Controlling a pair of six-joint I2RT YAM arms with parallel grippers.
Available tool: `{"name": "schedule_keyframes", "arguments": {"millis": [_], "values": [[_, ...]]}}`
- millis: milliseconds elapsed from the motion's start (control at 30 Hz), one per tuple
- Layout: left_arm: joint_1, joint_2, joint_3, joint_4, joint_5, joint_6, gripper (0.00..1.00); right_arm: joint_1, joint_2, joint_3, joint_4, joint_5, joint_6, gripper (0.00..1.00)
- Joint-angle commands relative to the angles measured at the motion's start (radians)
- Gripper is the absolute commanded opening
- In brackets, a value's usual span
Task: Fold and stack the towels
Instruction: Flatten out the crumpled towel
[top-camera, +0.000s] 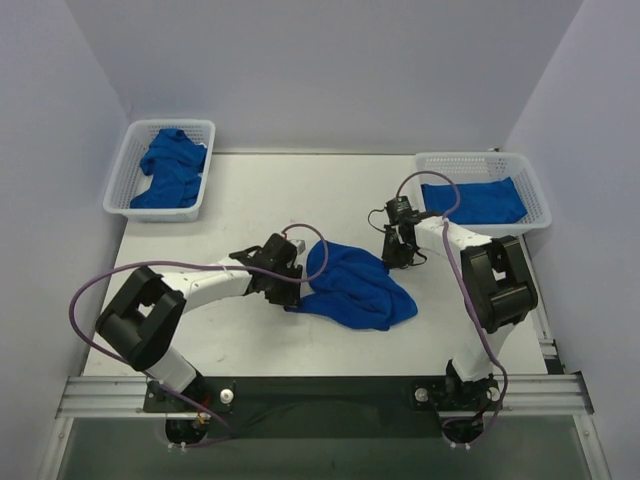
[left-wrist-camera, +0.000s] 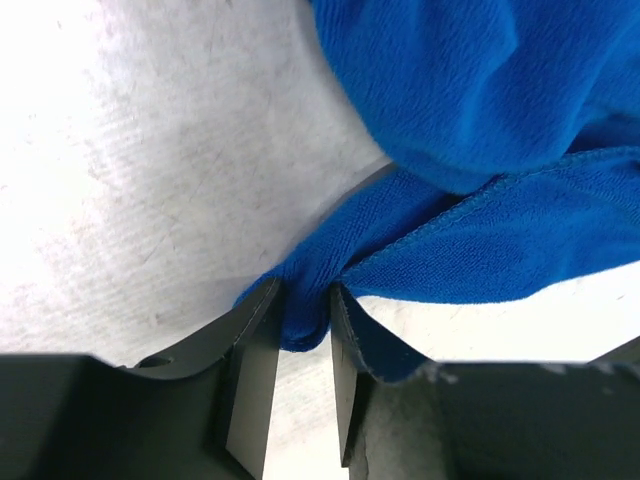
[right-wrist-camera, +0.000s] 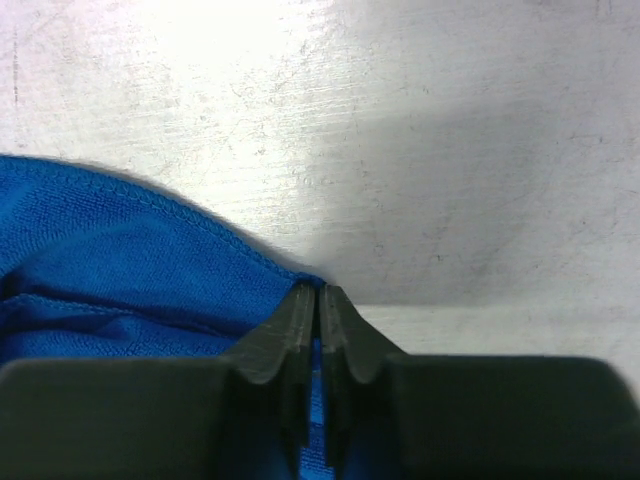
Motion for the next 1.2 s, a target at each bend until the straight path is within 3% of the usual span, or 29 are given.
{"name": "schedule_keyframes", "arguments": {"millis": [0, 200, 333, 567, 633, 833, 933, 1167], "values": [[-0.005, -0.041, -0.022, -0.117, 0.007, 0.039, 0.36, -0.001, 0.001, 0.023, -0.032, -0.010, 0.001, 0.02], [-0.003, -0.088, -0.070, -0.160, 0.017, 0.029, 0.25, -0.010, -0.122, 0.265, -0.078, 0.008, -0.190, 0.00], [-0.003, -0.116, -0.070, -0.200, 0.036, 0.033, 0.22, 0.004, -0.214, 0.342, -0.081, 0.027, -0.307, 0.00], [0.001, -0.271, -0.079, -0.338, 0.124, 0.056, 0.20, 0.004, -0.308, 0.310, -0.097, 0.045, -0.372, 0.00], [0.006, -0.314, -0.076, -0.323, 0.168, 0.044, 0.28, 0.004, -0.314, 0.295, -0.104, 0.002, -0.381, 0.00], [0.121, -0.277, 0.059, -0.190, 0.190, 0.067, 0.75, 0.007, -0.329, 0.267, -0.144, -0.021, -0.401, 0.00], [0.175, -0.202, 0.156, -0.105, 0.221, 0.056, 0.81, 0.007, -0.351, 0.224, -0.180, 0.011, -0.357, 0.00], [0.131, 0.080, 0.401, 0.001, 0.199, 0.036, 0.80, -0.039, -0.470, -0.021, -0.181, 0.061, -0.186, 0.00]]}}
